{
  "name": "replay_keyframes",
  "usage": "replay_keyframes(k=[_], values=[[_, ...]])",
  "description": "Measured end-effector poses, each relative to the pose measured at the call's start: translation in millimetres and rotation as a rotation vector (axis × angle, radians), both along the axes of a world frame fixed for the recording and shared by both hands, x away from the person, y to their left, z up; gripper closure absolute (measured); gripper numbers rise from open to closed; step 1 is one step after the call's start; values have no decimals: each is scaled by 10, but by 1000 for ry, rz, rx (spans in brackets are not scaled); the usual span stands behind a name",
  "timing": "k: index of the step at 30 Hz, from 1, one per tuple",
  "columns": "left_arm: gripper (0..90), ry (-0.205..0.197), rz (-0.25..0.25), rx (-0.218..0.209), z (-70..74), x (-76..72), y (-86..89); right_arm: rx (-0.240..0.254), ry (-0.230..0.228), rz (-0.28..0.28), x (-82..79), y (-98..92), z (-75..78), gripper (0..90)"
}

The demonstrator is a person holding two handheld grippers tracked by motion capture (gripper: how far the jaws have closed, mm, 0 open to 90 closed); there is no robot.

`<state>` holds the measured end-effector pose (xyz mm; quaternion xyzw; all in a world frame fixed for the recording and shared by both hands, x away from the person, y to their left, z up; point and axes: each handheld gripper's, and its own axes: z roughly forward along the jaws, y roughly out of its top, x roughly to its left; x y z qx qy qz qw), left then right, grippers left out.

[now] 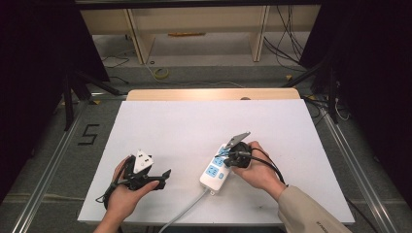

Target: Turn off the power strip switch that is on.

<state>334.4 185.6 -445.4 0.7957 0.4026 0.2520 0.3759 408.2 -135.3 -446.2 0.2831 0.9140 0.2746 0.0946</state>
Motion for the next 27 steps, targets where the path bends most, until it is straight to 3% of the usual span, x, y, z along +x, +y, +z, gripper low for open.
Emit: replay_keyframes(k=[7, 27], values=[[171, -3, 2, -2, 4, -11, -4, -34, -5, 3, -9, 38, 1, 900], [171, -5, -4, 3, 3, 2, -20, -36, 5, -1, 4, 44, 10, 900]])
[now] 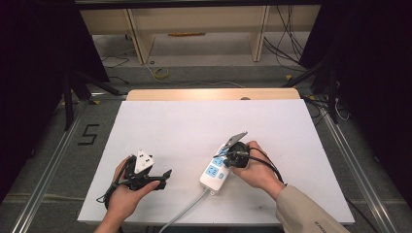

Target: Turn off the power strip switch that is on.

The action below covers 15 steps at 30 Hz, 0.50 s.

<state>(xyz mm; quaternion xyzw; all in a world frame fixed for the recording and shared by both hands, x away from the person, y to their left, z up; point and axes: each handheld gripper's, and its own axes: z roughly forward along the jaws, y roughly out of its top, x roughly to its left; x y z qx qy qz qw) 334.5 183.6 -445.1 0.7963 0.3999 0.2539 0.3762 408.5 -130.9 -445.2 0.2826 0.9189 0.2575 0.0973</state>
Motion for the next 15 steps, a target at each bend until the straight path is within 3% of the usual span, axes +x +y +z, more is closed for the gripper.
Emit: replay_keyframes(k=[15], values=[[171, 2, 0, 0, 1, 0, -1, 12, 7, -4, 14, -8, -3, 900]])
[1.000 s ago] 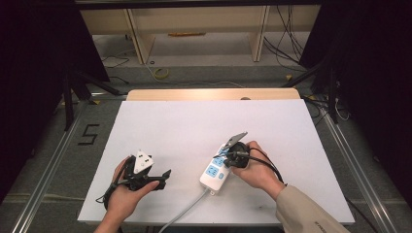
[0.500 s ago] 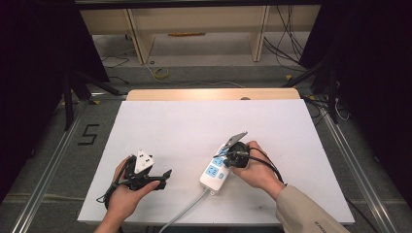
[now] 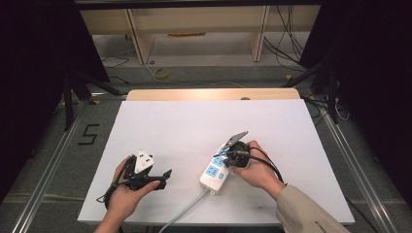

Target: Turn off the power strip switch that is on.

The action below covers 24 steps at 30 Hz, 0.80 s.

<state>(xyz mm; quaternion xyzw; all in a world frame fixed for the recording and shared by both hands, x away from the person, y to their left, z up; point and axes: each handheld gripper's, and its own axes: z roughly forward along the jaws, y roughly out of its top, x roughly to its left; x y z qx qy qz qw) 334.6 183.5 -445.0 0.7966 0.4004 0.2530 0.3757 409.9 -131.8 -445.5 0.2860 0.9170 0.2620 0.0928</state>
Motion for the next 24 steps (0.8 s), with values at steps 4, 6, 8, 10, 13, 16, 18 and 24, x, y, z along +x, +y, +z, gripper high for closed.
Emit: replay_keyframes(k=[4, 6, 8, 10, 13, 16, 18, 24], values=[[171, 0, -1, 0, 0, 2, 3, 5, 3, -3, 4, -3, -1, 900], [171, -1, -2, 3, 0, 3, 2, 5, 3, -4, 3, -2, -1, 900], [171, -2, -2, 2, 0, 2, 1, 5, 3, -4, 4, -3, -1, 900], [171, -2, -2, 2, 0, 2, 1, 6, 4, -4, 5, -4, -1, 900], [171, -2, -2, 3, -1, 3, 1, 3, 5, -7, 1, 1, 2, 900], [171, -1, -2, 3, 0, 4, 2, 5, 4, -5, 6, -2, 0, 900], [171, -2, -2, 3, 1, 3, 1, 5, 4, -5, 6, -2, 1, 900], [171, -2, -2, 4, 0, 2, -2, 6, 3, -8, 4, 1, 1, 900]])
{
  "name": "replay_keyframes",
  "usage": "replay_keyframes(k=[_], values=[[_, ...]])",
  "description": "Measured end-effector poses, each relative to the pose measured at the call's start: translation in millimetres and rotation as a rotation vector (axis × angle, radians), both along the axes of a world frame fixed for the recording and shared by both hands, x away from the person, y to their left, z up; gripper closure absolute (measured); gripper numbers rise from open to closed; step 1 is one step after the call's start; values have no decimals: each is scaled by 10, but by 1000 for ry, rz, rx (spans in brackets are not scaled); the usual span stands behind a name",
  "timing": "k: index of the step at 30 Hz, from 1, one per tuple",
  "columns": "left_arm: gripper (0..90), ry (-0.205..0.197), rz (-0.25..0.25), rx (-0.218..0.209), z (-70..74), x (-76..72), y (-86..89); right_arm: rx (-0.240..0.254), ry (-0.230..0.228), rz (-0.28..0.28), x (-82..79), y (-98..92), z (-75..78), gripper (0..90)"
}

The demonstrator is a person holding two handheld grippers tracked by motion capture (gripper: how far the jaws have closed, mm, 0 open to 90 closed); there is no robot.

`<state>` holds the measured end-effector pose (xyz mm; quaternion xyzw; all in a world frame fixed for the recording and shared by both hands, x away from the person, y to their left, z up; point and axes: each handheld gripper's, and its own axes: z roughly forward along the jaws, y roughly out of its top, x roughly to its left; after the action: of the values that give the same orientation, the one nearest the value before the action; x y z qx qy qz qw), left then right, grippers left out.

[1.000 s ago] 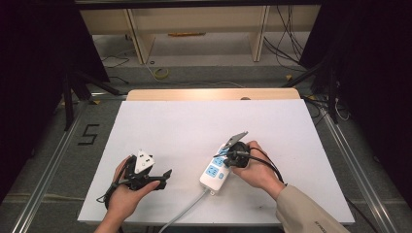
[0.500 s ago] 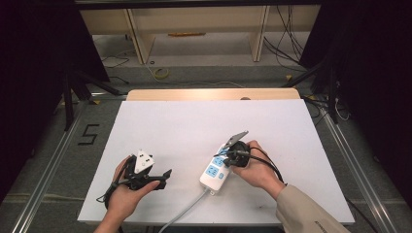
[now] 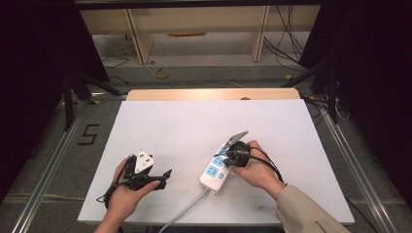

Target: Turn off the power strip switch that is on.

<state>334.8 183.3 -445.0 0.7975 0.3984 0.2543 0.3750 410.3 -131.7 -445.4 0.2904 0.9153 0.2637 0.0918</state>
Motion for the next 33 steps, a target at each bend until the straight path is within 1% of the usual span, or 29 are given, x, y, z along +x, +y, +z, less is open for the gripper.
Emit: replay_keyframes(k=[18, 22, 23, 25, 33], values=[[172, 3, -2, -2, -2, -1, -8, 2, 5, 1, 3, -8, 2, 900], [172, 2, -3, 3, -2, 4, -4, 18, 3, -3, 7, -21, 29, 900], [172, 4, -1, 1, -4, 3, -6, 6, 3, -5, 7, -25, 35, 900], [172, 2, -3, 2, -2, 4, -4, 12, 3, -8, 14, -35, 25, 900], [172, 2, -2, 3, -1, 5, 0, 9, 5, -6, 11, -33, 31, 900]])
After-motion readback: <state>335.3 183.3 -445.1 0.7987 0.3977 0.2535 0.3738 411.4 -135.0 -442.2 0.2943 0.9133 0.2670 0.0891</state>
